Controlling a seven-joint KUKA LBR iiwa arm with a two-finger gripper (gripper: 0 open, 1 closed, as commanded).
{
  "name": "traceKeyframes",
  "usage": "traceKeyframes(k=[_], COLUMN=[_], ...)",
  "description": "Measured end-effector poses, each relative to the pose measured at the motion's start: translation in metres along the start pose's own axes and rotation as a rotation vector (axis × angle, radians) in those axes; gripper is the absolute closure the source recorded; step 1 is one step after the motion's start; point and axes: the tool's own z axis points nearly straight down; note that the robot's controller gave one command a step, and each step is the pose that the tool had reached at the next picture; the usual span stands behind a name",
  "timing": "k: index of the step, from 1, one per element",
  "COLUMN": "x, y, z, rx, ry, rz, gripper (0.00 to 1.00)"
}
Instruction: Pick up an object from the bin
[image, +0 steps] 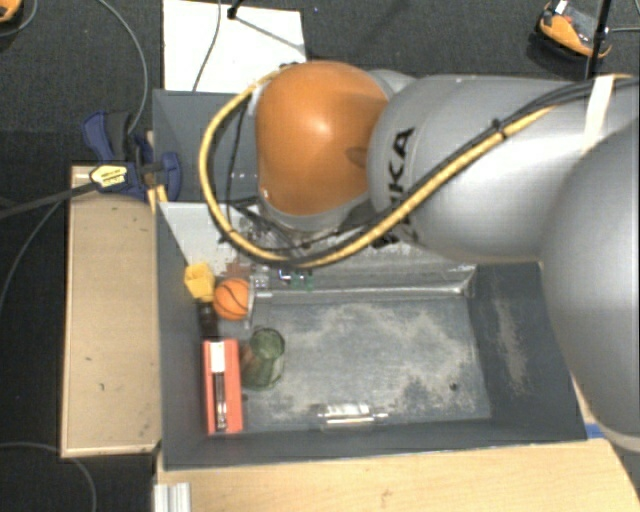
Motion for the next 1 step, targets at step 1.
traceKeyframes(k=[1], x=[-0.0017], y=[-0.0016], z=[-0.0054], rx=[-0.002], ry=[-0.008], rz=[0.006], gripper=[0.0])
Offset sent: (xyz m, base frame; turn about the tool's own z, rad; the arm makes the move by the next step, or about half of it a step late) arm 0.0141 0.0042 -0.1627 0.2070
